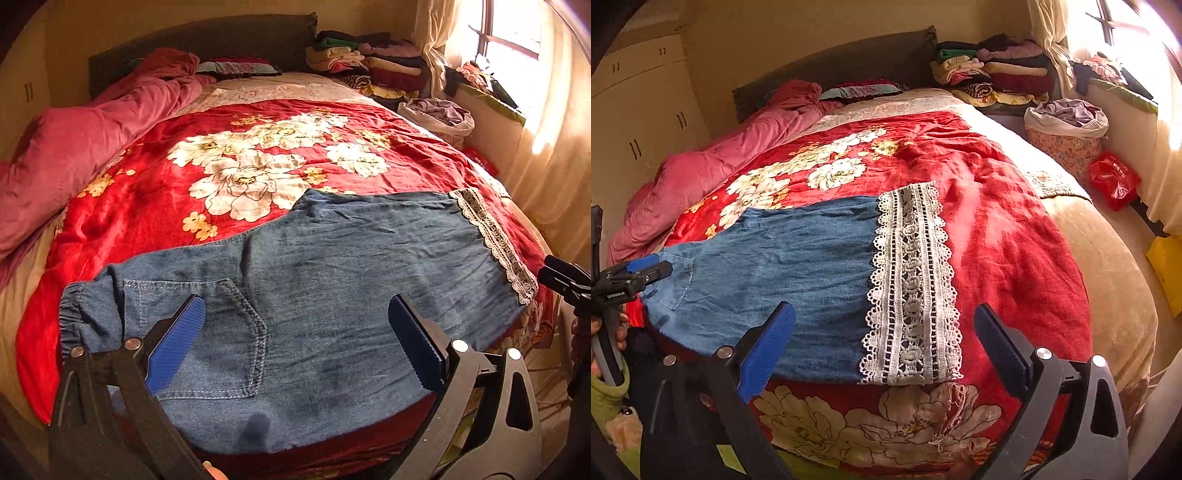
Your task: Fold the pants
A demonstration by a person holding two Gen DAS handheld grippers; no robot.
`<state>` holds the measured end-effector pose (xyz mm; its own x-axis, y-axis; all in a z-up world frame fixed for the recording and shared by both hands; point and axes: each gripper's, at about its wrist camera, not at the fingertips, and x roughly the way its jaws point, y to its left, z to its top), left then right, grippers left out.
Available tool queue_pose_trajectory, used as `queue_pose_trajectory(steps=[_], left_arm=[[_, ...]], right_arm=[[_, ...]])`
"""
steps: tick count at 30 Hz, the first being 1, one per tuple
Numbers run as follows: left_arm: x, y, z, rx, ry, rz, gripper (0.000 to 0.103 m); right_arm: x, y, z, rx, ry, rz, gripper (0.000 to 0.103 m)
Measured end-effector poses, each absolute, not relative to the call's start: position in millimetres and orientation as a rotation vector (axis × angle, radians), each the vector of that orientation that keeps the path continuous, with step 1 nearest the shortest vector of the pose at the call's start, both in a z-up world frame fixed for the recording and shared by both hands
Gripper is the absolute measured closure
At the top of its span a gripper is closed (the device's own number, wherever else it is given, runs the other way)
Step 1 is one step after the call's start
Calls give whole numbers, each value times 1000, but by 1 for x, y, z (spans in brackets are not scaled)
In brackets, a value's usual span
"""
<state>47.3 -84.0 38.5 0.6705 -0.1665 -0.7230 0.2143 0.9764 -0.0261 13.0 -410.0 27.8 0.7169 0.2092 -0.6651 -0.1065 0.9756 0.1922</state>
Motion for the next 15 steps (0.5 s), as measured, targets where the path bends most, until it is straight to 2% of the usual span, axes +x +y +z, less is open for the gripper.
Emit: queue_pose_trajectory(steps=[15], left_arm=[[85, -176, 35, 157, 863, -384, 10]], right_arm=[[6, -426, 14, 205, 752, 168, 6]])
